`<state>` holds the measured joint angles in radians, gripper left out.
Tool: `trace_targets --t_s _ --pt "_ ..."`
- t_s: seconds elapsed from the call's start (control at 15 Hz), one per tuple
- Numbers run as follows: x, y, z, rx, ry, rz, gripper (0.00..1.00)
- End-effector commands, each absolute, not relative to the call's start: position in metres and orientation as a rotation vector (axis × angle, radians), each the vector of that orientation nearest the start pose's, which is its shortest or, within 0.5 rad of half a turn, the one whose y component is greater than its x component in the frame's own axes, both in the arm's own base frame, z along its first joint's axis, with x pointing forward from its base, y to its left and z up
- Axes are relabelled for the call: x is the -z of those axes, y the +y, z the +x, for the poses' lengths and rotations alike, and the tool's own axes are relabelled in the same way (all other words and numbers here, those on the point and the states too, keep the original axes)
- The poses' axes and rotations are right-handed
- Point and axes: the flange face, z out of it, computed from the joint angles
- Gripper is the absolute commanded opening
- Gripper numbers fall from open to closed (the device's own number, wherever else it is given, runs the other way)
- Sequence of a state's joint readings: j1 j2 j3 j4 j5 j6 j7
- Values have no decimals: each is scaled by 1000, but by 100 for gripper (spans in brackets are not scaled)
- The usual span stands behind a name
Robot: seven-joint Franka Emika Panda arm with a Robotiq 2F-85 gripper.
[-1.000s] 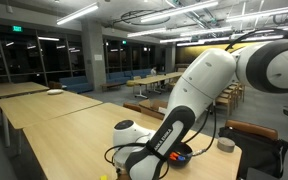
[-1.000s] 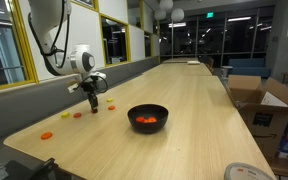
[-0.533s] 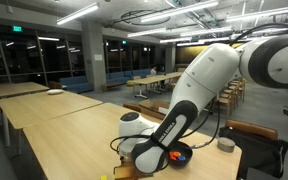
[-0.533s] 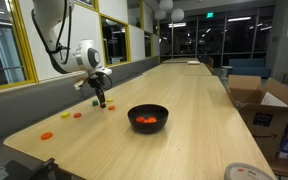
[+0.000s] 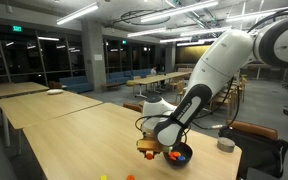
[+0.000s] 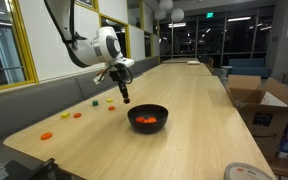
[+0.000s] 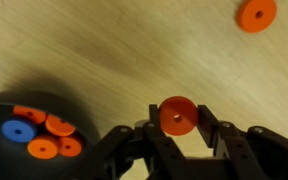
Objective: Pick up some of the orange objects from the table and put them in the bowl
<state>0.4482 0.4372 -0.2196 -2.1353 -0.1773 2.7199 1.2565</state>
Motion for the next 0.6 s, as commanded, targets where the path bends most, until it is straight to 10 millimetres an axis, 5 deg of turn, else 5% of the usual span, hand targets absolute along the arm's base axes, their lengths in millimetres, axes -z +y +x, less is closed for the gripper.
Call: trace_targets --t_s 0.0,0.27,0.53 --pt "-233 87 551 401 1404 -2806 18" --pt "-247 52 545 448 1479 -2771 18" --pt "-258 41 540 473 1518 -2754 18"
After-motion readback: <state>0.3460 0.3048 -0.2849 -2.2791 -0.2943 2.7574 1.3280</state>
